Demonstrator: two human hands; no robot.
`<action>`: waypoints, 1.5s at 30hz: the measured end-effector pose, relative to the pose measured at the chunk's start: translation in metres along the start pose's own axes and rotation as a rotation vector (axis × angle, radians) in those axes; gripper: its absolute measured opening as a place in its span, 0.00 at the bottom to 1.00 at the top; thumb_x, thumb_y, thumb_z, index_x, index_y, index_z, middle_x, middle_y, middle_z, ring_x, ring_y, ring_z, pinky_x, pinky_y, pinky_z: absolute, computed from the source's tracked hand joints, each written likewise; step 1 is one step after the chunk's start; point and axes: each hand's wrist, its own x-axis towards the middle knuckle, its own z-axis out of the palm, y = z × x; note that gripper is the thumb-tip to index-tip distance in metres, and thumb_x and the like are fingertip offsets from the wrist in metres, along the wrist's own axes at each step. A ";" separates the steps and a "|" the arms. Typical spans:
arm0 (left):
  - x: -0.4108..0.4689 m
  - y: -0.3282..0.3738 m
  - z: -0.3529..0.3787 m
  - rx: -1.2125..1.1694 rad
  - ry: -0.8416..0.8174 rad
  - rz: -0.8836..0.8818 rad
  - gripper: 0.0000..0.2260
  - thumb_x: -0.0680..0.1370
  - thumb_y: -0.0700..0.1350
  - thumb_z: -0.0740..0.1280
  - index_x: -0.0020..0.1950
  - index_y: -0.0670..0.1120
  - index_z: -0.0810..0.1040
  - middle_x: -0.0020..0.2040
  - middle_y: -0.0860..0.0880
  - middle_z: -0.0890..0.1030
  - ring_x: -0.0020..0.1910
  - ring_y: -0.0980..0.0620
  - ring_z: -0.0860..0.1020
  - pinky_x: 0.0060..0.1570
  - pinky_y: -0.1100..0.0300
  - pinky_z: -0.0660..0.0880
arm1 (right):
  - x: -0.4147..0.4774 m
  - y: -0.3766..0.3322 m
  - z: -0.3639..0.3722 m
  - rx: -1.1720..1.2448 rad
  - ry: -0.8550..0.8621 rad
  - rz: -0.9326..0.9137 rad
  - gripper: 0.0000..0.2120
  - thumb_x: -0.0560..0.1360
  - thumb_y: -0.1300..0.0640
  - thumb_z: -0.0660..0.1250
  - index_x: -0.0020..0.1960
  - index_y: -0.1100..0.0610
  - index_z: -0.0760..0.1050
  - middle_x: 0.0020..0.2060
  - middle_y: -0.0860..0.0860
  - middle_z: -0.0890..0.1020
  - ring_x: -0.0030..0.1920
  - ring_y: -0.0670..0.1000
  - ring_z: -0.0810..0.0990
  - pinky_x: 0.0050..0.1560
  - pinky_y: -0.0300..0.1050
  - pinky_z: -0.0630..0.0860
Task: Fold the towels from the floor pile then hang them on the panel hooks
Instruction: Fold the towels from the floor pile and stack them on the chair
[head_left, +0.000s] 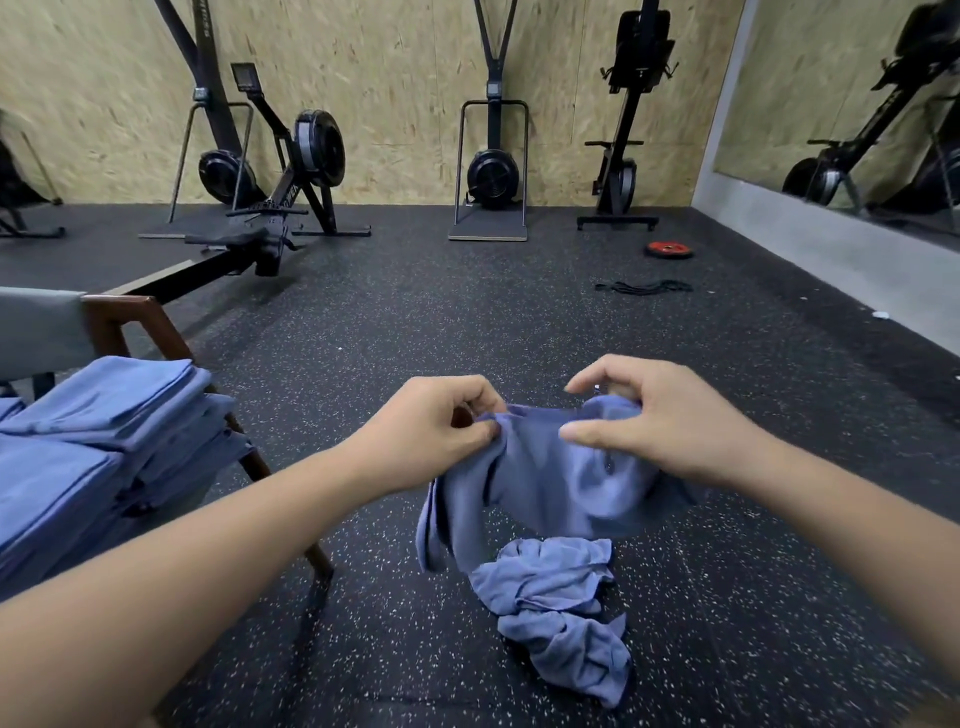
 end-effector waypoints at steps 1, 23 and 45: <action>-0.001 0.007 -0.001 0.025 -0.031 0.023 0.09 0.79 0.40 0.72 0.46 0.55 0.82 0.37 0.58 0.83 0.35 0.62 0.76 0.38 0.65 0.71 | -0.001 -0.003 0.006 0.032 -0.046 0.000 0.21 0.69 0.40 0.83 0.58 0.41 0.81 0.27 0.40 0.72 0.31 0.42 0.69 0.35 0.38 0.65; -0.010 0.014 0.008 0.145 -0.229 0.062 0.10 0.76 0.49 0.77 0.40 0.48 0.79 0.35 0.52 0.80 0.34 0.55 0.74 0.38 0.60 0.72 | 0.002 -0.011 0.010 0.293 -0.174 -0.033 0.04 0.76 0.56 0.76 0.44 0.54 0.82 0.42 0.57 0.85 0.40 0.45 0.77 0.45 0.45 0.74; 0.003 -0.092 -0.041 0.417 -0.172 -0.193 0.01 0.76 0.52 0.76 0.45 0.58 0.86 0.40 0.62 0.85 0.41 0.65 0.81 0.42 0.67 0.72 | 0.018 0.068 0.000 0.082 0.121 0.176 0.06 0.76 0.53 0.76 0.42 0.52 0.82 0.36 0.47 0.85 0.38 0.46 0.78 0.49 0.49 0.76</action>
